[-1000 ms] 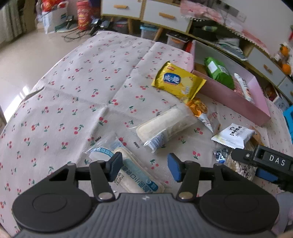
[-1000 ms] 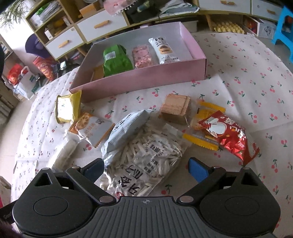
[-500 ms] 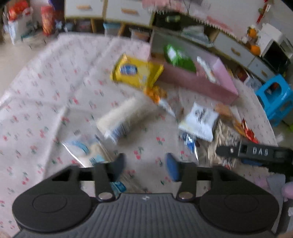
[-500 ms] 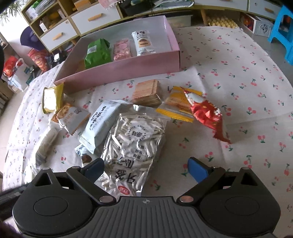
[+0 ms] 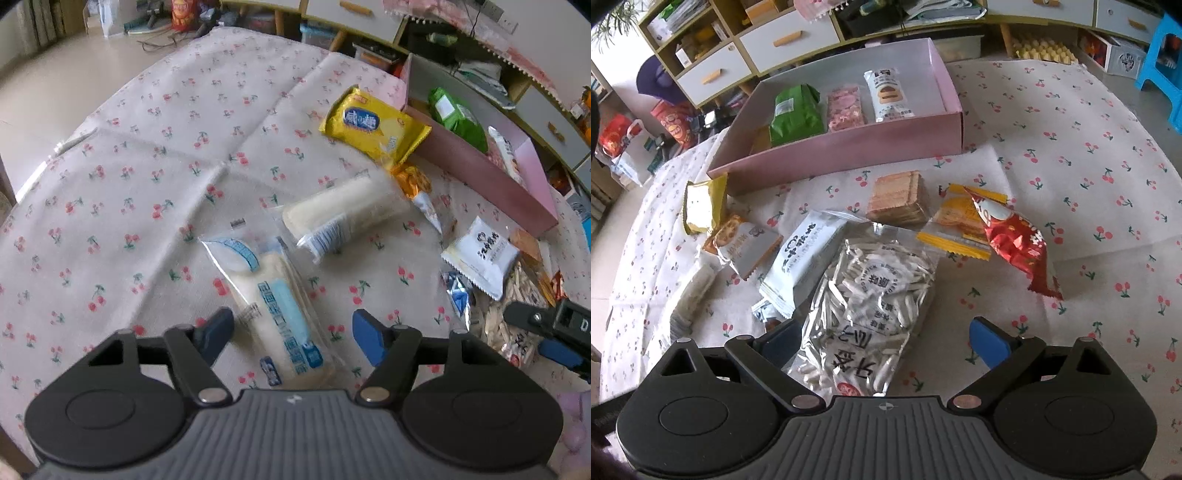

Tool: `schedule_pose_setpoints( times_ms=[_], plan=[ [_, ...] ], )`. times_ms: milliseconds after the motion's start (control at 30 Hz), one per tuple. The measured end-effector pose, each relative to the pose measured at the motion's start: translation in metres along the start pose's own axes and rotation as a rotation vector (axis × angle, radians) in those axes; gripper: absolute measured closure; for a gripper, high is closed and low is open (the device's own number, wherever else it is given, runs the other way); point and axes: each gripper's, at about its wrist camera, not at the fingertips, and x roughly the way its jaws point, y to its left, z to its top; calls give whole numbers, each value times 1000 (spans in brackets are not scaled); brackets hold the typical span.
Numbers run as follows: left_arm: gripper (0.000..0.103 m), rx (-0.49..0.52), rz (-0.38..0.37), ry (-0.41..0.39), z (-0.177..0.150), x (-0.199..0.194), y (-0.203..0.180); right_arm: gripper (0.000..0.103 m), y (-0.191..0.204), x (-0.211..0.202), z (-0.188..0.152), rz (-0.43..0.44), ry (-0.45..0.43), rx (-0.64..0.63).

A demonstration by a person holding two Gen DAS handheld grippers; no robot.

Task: Organize snacks
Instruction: 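Grasp the white cream-stick pack with the left tool while the right tool grasps the clear sunflower-seed bag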

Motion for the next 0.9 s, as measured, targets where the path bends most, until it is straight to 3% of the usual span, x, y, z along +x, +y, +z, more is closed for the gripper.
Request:
schedule_pose_setpoints(
  times_ms=[167, 233, 300, 467, 633, 767, 900],
  plan=[
    [44, 32, -2, -27, -6, -2, -4, 11, 1, 4, -1, 7, -10, 2],
    [50, 39, -39, -40, -6, -2, -4, 19, 1, 2, -1, 22, -20, 0],
    [56, 47, -84, -45, -5, -2, -4, 35, 0, -1, 1, 51, -12, 5],
    [60, 106, -172, -35, -1, 3, -12, 38, 0, -8, 1, 43, 19, -30],
    [62, 218, -187, 3, -1, 2, -25, 41, -6, -15, -1, 33, 64, -51],
    [57, 230, -131, 17, -4, -1, -27, 40, -10, -17, -4, 26, 76, -54],
    [44, 231, -80, 0, -6, 1, -29, 38, -11, -15, -6, 37, 70, -37]
  ],
)
